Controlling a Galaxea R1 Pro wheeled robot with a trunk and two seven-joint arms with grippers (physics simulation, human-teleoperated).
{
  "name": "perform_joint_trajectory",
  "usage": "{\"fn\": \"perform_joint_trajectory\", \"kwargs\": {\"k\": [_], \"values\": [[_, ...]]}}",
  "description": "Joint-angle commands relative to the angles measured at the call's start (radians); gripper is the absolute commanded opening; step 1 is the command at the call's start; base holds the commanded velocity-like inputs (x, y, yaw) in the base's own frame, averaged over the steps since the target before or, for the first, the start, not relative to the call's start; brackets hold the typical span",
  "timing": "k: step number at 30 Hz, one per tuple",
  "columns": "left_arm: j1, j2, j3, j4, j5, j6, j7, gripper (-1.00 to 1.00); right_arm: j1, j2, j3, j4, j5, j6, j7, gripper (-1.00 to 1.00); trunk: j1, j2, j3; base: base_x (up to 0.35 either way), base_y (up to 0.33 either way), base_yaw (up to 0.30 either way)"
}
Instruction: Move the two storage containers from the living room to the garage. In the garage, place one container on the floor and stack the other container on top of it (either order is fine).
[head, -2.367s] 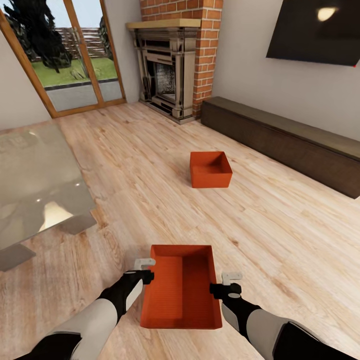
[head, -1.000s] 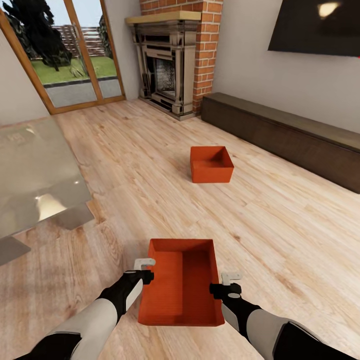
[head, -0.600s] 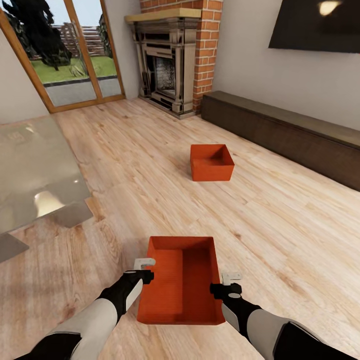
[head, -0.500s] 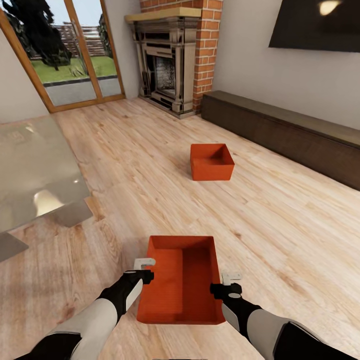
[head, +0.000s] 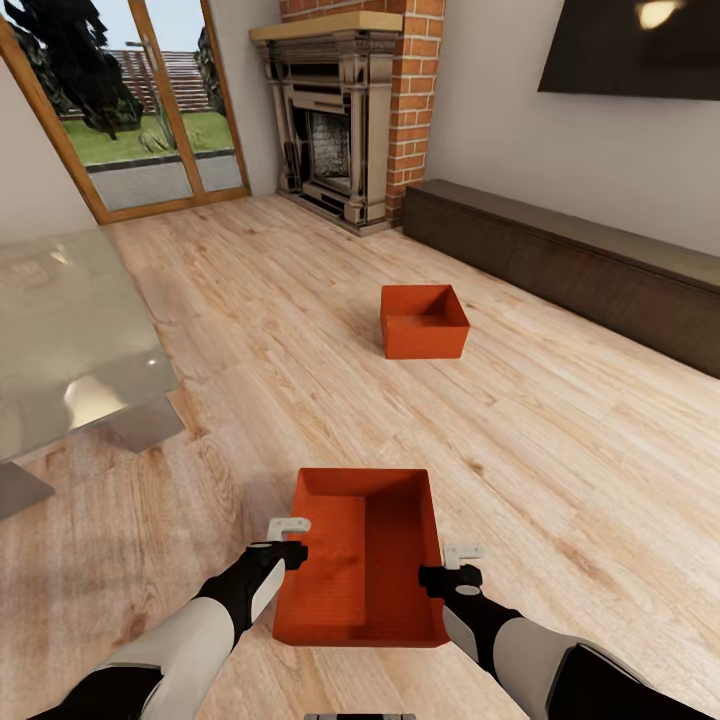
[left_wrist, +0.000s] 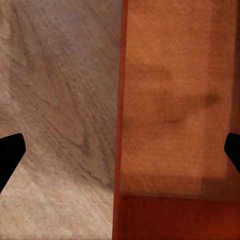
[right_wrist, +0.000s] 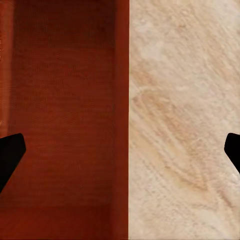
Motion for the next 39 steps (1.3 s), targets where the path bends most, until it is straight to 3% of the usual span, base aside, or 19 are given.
{"fn": "perform_joint_trajectory", "kwargs": {"k": [1, 20, 28, 39], "values": [[0.000, 0.000, 0.000, -0.002, 0.000, 0.006, 0.003, 1.00, 0.000, 0.000, 0.008, -0.001, -0.009, -0.002, -0.003, 1.00, 0.000, 0.000, -0.001, 0.000, 0.000, 0.000], [0.000, 0.000, 0.000, -0.001, 0.000, 0.006, 0.004, 1.00, -0.015, -0.040, 0.007, -0.032, -0.014, 0.012, -0.003, 1.00, 0.000, 0.000, -0.001, 0.000, 0.000, 0.000], [0.000, 0.000, 0.000, -0.001, -0.001, 0.006, 0.005, 1.00, -0.016, -0.036, 0.005, -0.033, -0.014, 0.011, -0.003, 1.00, 0.027, -0.049, -0.023, 0.000, 0.000, 0.000], [0.000, 0.000, -0.001, -0.002, -0.001, 0.006, 0.004, 1.00, -0.016, -0.011, 0.004, -0.035, -0.016, 0.010, -0.003, 1.00, 0.027, -0.049, -0.023, 0.000, 0.000, 0.000]]}}
